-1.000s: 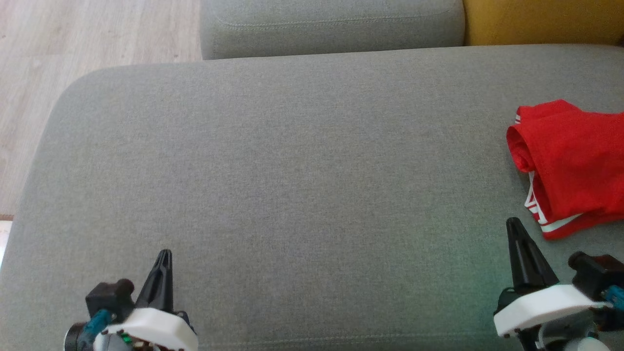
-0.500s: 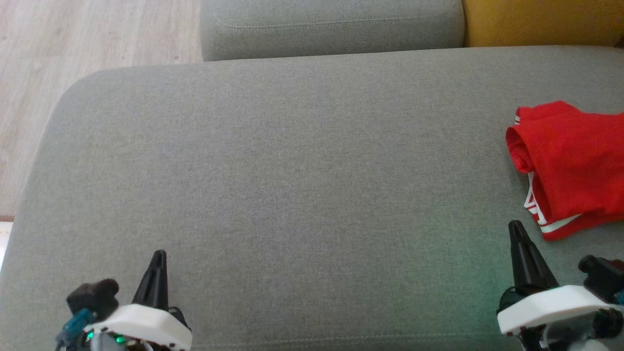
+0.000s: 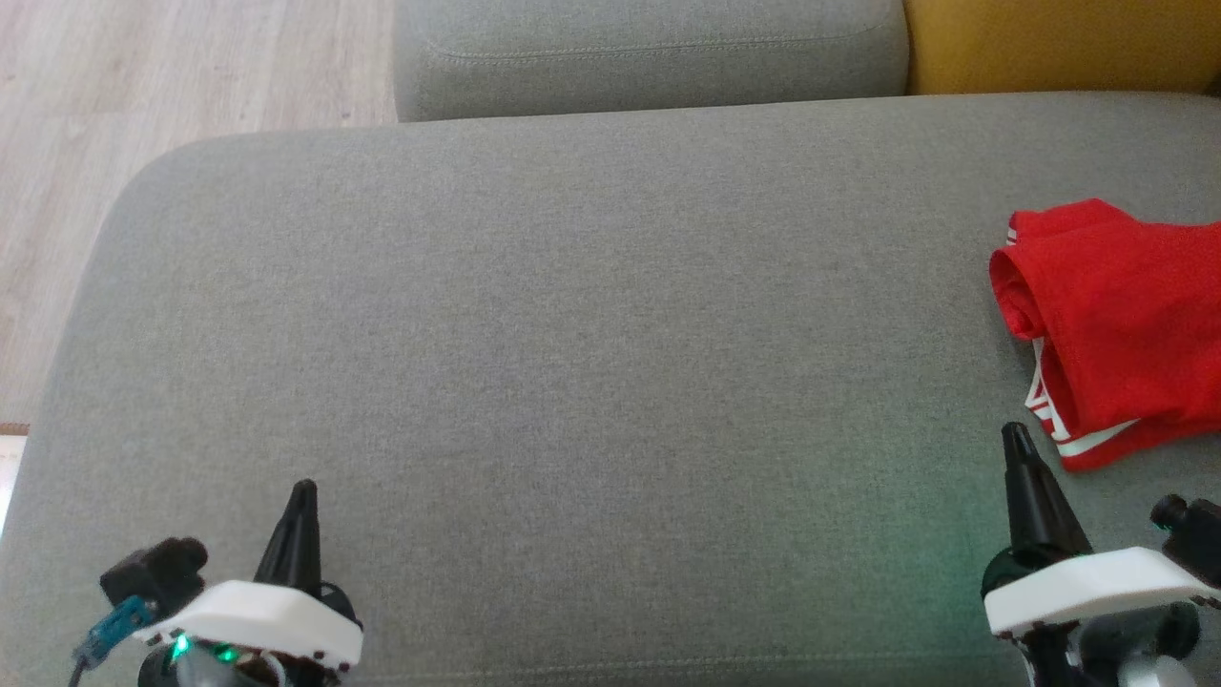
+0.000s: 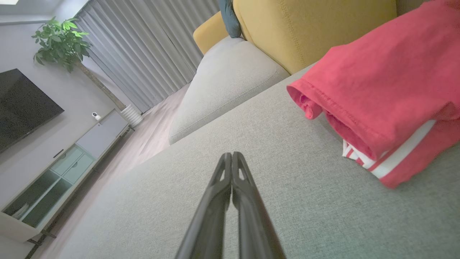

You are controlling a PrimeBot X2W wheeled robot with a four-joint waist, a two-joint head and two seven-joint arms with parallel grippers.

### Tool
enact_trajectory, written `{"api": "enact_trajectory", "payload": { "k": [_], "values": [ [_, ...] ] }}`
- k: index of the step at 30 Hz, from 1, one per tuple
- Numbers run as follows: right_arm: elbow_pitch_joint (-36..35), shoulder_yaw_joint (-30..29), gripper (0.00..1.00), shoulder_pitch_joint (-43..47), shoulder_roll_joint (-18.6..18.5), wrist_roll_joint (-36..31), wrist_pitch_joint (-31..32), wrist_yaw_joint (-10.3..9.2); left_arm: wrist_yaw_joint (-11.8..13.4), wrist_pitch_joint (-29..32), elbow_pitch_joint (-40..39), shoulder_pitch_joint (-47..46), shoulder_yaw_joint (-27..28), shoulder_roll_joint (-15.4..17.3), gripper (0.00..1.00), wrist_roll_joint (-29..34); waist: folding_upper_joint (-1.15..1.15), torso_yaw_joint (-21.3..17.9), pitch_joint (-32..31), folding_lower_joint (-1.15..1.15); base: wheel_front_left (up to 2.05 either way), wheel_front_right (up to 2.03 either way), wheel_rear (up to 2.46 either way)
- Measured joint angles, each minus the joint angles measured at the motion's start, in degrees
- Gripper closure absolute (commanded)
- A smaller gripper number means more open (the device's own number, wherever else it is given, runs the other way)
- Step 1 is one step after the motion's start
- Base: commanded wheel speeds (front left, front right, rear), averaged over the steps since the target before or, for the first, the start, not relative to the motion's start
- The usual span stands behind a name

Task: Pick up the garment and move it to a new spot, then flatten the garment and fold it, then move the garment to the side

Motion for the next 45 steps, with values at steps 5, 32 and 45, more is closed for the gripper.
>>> {"api": "enact_trajectory", "payload": {
  "k": [5,32,45],
  "values": [
    [0.86,-0.05,1.0,-0.08,-0.03,3.41,0.0,0.0,-0.44,0.81,0.07,-0.04,0.96,-0.31,1.0,-3.14,0.0,0.01,-0.08,0.0,0.0,0.0,0.0],
    [4.47,-0.69,1.0,-2.43,-0.26,20.8,0.27,0.0,-2.25,4.52,0.53,-1.88,3.43,-1.34,1.0,-19.75,0.0,0.05,-0.48,0.0,0.0,0.0,0.0],
    [6.32,-1.21,1.0,-3.84,-0.34,29.38,0.45,0.0,-3.01,6.54,0.6,-2.54,4.99,-1.77,1.0,-28.05,0.0,0.07,-0.68,0.0,0.0,0.0,0.0]
  ]
}}
